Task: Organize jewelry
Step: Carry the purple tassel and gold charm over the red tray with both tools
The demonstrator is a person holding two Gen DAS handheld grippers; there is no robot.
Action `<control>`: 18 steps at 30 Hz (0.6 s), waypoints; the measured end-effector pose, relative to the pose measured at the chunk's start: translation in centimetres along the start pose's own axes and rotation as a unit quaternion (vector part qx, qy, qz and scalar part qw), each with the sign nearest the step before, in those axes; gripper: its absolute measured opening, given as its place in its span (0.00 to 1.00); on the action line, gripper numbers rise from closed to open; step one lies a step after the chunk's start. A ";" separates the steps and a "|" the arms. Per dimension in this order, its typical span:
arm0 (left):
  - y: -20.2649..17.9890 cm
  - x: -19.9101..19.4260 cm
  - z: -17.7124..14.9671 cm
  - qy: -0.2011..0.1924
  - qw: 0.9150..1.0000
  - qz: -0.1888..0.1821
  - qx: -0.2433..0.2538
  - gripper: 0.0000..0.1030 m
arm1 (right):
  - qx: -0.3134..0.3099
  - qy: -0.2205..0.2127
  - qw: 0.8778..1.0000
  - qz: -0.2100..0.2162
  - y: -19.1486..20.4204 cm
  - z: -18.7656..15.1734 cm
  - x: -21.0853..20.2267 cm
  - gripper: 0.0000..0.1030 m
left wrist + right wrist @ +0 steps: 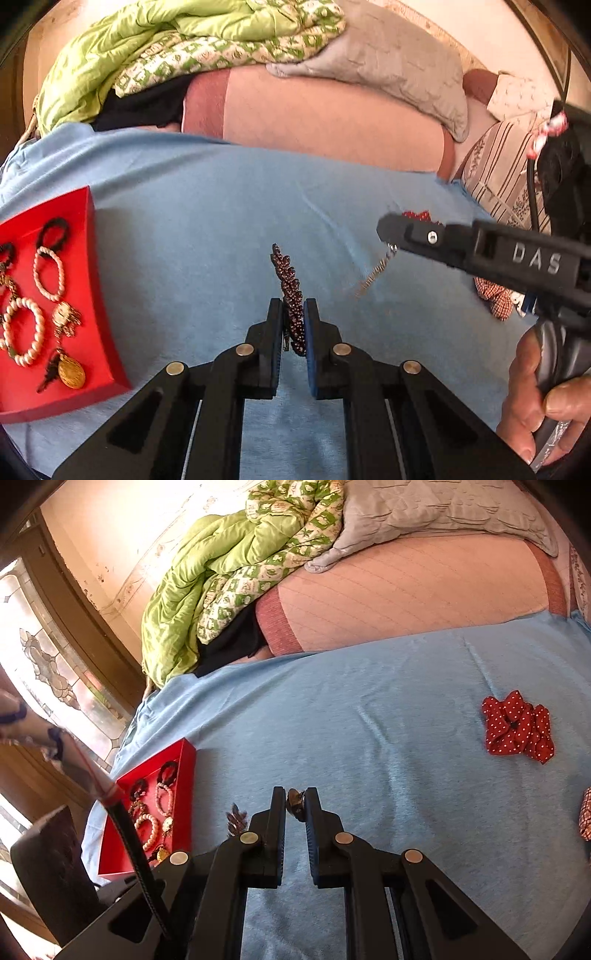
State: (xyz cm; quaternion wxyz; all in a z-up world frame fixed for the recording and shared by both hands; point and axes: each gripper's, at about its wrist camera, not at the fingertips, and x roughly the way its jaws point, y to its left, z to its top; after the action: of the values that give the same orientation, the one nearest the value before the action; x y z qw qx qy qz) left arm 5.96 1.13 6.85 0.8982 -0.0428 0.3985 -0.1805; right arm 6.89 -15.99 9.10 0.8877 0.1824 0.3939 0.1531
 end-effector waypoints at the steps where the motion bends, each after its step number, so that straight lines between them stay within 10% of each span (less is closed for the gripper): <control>1: 0.2 -0.4 0.1 -0.002 1.000 -0.002 -0.001 0.10 | -0.001 -0.001 1.000 0.000 0.1 0.0 0.0 0.11; 18: 3.7 -2.5 1.5 -0.031 0.999 0.023 -0.017 0.10 | -0.049 0.011 0.999 0.013 3.9 -1.2 1.1 0.11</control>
State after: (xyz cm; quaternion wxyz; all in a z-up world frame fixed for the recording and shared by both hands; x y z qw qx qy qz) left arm 6.59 5.38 8.74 0.9131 -0.0549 0.3743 -0.1517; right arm 6.21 -11.87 9.40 0.8893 0.1419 0.3928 0.1863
